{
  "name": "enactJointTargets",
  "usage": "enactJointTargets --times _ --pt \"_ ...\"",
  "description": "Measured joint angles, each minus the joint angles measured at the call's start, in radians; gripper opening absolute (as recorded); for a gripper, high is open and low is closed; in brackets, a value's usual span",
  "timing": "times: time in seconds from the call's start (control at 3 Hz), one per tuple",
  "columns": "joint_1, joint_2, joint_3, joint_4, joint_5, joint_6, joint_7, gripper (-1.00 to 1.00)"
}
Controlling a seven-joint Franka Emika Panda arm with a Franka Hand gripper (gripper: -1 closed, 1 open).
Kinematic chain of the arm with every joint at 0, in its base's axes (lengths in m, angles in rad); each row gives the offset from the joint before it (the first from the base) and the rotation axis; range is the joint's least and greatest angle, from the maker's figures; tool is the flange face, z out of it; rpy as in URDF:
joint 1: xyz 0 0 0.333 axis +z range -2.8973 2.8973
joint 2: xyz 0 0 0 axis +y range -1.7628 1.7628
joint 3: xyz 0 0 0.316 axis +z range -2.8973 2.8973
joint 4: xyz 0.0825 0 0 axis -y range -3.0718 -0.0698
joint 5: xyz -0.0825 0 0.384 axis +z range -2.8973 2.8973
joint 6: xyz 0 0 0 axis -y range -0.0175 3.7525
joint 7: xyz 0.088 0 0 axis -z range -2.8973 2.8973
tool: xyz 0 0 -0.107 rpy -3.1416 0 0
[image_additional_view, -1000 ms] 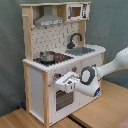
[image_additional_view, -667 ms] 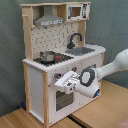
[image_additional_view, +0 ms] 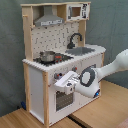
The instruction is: Play with the kitchen
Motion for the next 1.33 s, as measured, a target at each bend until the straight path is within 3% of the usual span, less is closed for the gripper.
enactJointTargets --times 0.33,0.67,1.0,1.33 --pt "0.003 0.0 0.0 -0.001 0.094 -0.001 -0.007 1.0" --pt "0.012 0.061 0.008 0.019 0.171 0.003 -0.009 1.0" --pt "0.057 0.062 0.021 0.01 0.26 -0.01 -0.021 1.0" --pt "0.094 0.117 0.014 -0.03 0.29 -0.065 -0.033 1.0"
